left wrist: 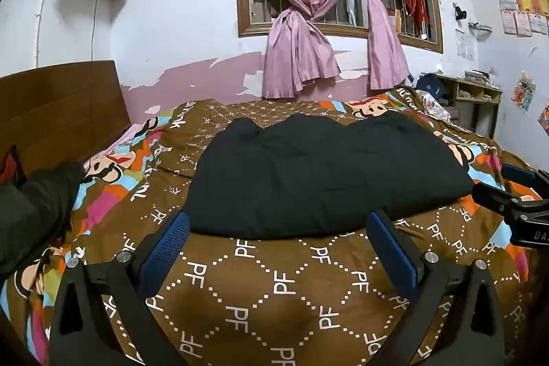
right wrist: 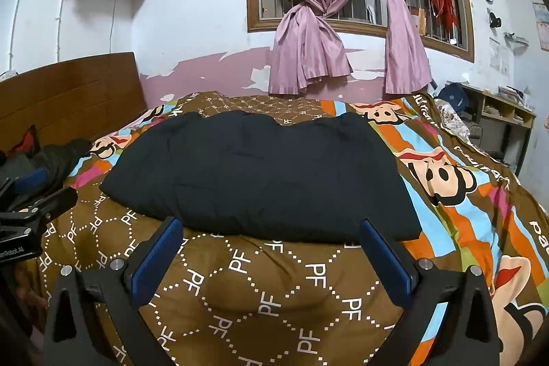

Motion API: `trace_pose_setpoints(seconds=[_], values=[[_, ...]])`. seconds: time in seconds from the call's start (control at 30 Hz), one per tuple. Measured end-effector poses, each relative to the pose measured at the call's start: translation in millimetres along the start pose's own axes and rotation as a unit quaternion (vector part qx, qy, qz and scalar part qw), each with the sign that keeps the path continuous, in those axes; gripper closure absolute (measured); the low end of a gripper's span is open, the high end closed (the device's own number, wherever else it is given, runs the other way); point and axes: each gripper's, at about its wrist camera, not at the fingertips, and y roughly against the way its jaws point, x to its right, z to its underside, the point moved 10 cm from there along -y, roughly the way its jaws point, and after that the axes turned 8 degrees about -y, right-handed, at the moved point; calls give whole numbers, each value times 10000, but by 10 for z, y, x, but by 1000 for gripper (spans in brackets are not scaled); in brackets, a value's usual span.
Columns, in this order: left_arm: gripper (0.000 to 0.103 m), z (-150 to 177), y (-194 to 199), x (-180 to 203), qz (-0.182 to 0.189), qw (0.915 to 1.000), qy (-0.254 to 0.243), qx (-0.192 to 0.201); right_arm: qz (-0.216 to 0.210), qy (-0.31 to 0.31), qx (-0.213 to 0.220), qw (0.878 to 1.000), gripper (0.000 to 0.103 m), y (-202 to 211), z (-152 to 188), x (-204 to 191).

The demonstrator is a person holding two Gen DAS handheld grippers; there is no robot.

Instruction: Fold large clothes

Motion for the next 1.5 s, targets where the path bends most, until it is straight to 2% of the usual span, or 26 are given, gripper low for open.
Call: trace_pose_setpoints(seconds=[1.5], values=[[2,-8,-40,-37,34,10000,52,-53,57,-111,-3,9999,0,-2,-4,81]])
